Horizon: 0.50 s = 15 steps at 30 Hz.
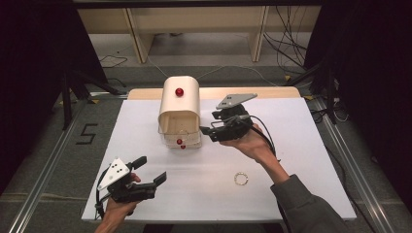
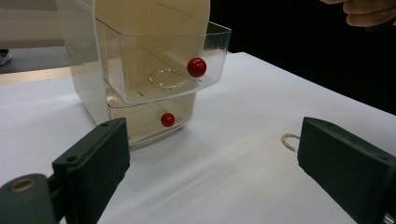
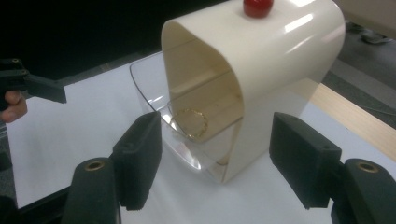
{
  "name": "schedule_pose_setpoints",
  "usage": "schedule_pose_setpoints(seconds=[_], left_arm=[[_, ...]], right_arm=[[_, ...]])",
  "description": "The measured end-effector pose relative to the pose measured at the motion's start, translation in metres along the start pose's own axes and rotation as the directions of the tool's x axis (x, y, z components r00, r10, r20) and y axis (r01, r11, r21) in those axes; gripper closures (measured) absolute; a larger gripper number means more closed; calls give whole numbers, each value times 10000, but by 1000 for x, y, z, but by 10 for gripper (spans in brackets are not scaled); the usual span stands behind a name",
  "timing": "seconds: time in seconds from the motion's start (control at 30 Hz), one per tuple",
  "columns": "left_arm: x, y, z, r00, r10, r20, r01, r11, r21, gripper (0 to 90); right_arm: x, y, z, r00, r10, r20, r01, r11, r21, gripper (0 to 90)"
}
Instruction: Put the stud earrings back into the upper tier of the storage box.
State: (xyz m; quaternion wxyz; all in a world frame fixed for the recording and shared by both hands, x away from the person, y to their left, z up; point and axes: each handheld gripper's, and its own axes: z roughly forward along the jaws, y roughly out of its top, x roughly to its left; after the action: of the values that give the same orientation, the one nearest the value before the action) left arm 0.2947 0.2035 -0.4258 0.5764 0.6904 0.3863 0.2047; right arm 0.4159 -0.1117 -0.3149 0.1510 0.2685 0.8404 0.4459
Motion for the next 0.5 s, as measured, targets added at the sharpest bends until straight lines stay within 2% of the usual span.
schedule_pose_setpoints(seconds=[0.3,0.5], left_arm=[[0,0,0,10000,-10,19,10,10000,-33,88],[0,0,0,10000,-14,23,14,10000,-14,88]], right_arm=[[-10,-15,-11,9991,386,187,-382,9990,-224,341],[-16,-34,-17,9977,603,294,-597,9980,-210,341]])
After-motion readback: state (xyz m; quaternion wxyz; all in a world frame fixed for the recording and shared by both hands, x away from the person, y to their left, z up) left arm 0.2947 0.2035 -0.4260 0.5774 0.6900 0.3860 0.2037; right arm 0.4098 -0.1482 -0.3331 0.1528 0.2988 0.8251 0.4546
